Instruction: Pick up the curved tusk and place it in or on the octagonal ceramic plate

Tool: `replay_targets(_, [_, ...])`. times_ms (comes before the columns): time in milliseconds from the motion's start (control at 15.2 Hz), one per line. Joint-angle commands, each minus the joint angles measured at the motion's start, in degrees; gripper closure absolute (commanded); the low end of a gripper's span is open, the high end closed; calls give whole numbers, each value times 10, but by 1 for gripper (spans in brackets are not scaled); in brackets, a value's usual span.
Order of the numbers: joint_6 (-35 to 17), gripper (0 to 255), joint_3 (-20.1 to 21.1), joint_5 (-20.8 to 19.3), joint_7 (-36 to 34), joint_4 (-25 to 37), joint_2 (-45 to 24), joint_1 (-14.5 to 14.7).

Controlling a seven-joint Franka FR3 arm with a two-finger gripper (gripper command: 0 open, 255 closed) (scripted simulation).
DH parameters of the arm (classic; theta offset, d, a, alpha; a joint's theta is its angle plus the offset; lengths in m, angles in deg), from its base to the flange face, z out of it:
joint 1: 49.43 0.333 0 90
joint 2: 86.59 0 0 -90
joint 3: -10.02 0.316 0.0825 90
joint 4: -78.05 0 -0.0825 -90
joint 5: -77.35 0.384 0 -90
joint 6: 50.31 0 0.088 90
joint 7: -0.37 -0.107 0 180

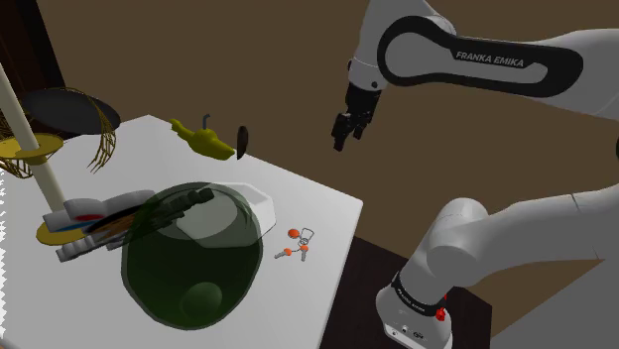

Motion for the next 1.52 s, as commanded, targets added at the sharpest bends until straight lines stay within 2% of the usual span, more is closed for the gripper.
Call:
replay_targets(0, [0,0,0,0,0,0,0,0])
replay_targets(330, [-24,0,-7,10,17,91,-138,6])
replay_targets(726, [-24,0,-12,25,40,224,-297,12])
replay_targets(1122, [8,0,-10,43,64,388,-457,16])
replay_targets(1452, [62,0,-3,54,79,563,-601,15])
